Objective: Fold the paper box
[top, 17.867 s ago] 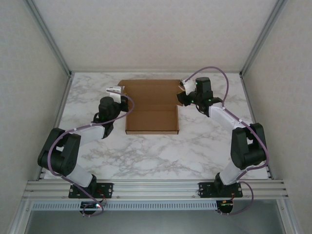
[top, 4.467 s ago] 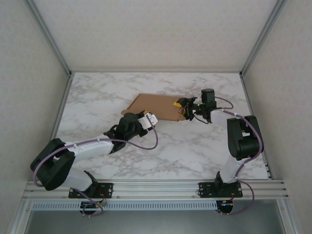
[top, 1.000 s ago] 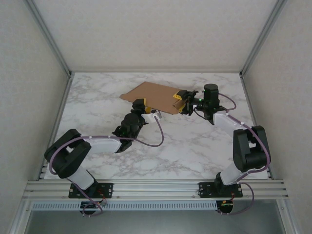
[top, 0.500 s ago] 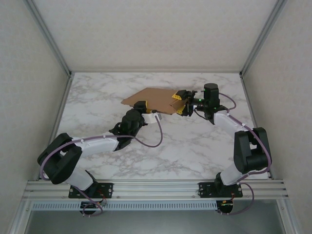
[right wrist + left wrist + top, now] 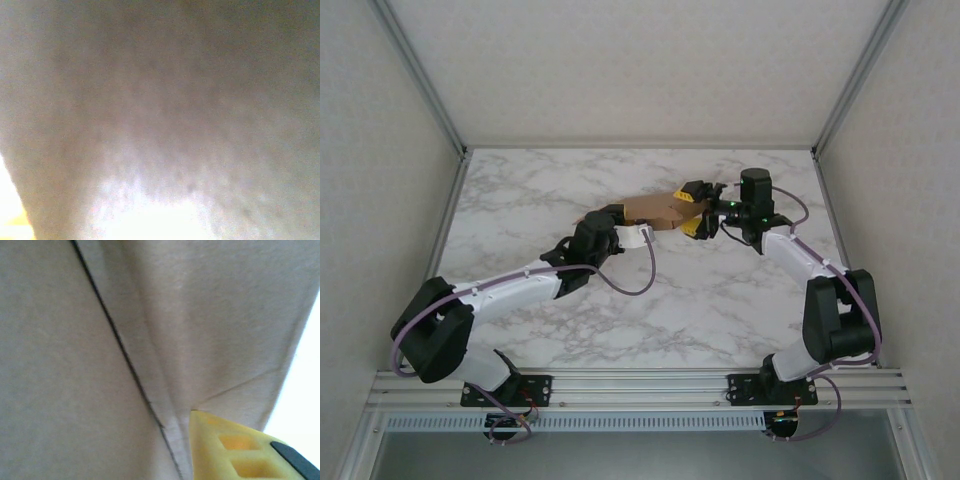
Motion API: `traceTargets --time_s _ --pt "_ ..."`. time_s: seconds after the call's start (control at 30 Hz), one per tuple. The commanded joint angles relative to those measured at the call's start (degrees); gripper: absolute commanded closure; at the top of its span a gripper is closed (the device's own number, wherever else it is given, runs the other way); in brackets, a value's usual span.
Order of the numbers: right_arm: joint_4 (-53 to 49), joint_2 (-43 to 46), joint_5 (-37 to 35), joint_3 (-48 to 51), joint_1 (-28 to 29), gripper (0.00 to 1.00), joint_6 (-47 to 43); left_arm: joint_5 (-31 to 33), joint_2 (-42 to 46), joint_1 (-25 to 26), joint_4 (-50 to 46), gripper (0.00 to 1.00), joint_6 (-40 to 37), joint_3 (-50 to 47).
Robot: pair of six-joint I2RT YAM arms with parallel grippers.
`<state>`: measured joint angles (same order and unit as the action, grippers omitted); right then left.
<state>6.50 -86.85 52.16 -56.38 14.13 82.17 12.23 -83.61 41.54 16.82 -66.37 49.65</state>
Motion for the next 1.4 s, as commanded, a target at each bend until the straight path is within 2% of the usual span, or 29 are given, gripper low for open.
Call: traceTargets --time_s 0.0,0.2,0.4,0.5,0.63,0.73,0.97,1.2,1.37 --pt "-3.91 3.67 0.35 -1.77 -0.22 0.23 -3.77 -0.71 0.23 -0.36 -5.31 0.66 1.8 4.05" --pt "-12.93 8.5 -2.21 -0.89 -0.95 0.16 -10.3 0.42 -1.37 -0.24 -15.69 0.67 4.44 11.67" --pt "-10.25 7.77 -3.15 1.63 -1.27 0.2 -9.02 -3.03 -3.75 0.01 -18.95 0.74 7.78 14.34" --pt "-6.91 6.68 -3.94 3.01 -1.29 0.23 -6.91 -6.89 -4.01 0.38 -19.24 0.73 10.15 13.04" --pt "-2.25 4.66 -4.9 4.5 -1.35 0.29 -4.15 -11.87 -2.63 1.64 -17.26 0.72 12.5 8.01" --pt "0.43 3.08 -4.96 5.31 -1.31 0.34 -2.94 -13.05 -1.31 2.86 -13.13 0.71 12.22 2.8" --pt "3.0 0.15 -5.19 5.69 -0.47 0.34 -3.34 -13.15 -2.82 3.68 -7.85 0.72 11.7 -1.13" --pt "1.33 -0.94 -5.4 4.18 1.12 0.25 -7.92 -12.94 -4.79 4.84 -7.15 0.72 10.13 -0.47" --pt "0.76 -1.65 -5.35 3.79 2.18 0.29 -9.98 -12.76 -4.5 5.35 -6.65 0.73 9.79 -0.34"
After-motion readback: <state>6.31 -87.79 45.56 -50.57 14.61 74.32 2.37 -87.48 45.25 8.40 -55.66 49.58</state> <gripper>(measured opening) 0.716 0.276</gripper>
